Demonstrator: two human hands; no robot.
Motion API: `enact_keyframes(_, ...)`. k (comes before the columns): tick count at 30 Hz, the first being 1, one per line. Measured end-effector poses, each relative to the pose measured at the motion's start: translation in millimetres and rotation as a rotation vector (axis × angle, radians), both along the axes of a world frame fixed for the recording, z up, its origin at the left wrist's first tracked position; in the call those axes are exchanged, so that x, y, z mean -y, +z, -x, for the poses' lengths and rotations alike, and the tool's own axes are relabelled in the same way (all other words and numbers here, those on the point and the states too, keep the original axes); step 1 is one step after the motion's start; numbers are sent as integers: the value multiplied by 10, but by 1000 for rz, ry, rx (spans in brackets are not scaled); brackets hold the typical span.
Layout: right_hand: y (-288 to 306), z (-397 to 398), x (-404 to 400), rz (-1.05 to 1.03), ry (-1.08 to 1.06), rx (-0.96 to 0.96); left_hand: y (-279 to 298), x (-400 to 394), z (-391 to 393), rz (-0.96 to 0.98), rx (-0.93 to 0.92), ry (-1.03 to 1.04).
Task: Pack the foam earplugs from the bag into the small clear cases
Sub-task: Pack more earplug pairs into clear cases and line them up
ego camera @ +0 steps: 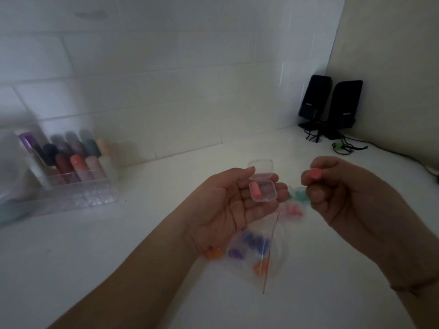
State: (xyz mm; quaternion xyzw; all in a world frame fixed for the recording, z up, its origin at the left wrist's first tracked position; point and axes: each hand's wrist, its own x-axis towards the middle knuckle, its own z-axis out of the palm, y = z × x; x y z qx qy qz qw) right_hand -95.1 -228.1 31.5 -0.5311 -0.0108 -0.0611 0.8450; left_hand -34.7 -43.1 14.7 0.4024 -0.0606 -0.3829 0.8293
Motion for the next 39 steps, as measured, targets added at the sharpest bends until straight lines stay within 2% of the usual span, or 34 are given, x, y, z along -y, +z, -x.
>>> enact_keyframes(5,-76,7,-28,535,-101,176,-4,0,19,-34,28,-41)
enact_keyframes(8,-87,28,-77,687,-138,305,-15,2,20,-36,44,-57)
enact_keyframes(14,-203,5,-115,1054,-303,357,-38,9,35,-44,55,-85)
enact_keyframes(22,-284,-13,-184,1194,-516,410,-64,38,44,-6,10,-116)
enact_keyframes(25,-226,15,-128,1145,-464,450,-62,27,25,28,-42,-95)
enact_keyframes(30,-192,34,-115,1306,-372,508,-41,19,31,50,-51,-79)
enact_keyframes(35,-215,21,-176,1014,-327,373,-54,14,41,5,-7,-117)
enact_keyframes(39,-218,-15,-108,1043,-198,304,-63,25,18,17,-53,-77)
